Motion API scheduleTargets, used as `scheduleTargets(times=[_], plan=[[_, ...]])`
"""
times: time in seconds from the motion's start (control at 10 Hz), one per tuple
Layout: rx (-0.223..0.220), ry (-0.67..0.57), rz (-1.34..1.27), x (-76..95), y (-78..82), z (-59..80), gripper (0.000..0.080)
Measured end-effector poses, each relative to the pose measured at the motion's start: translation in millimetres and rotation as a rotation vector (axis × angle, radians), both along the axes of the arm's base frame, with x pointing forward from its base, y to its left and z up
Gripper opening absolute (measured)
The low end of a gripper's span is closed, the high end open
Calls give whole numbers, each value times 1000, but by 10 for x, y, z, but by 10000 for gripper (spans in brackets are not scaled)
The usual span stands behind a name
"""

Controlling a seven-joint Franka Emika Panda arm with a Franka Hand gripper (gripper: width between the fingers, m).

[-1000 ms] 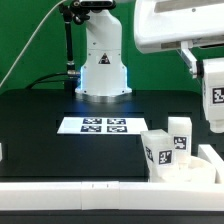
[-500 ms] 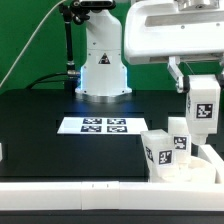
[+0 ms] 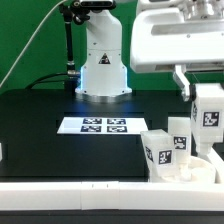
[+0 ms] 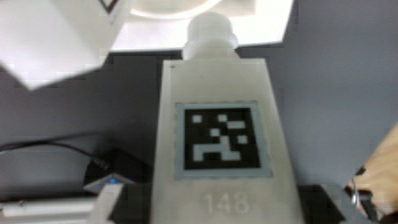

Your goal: Assemble stool

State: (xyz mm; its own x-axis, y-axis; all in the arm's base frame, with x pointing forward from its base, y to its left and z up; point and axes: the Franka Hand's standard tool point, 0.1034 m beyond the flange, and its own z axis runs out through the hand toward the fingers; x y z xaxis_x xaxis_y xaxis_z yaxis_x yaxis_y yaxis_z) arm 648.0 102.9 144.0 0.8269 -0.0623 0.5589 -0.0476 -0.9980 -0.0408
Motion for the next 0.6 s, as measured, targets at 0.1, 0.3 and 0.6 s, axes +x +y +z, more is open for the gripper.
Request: scheduleTargets(times=[0.1,0.3,0.6], plan=[[-3,-60,9,20,27,36,338],[-6,-92,11,1,49,6,338],[-9,-98,16,-32,74,-52,338]])
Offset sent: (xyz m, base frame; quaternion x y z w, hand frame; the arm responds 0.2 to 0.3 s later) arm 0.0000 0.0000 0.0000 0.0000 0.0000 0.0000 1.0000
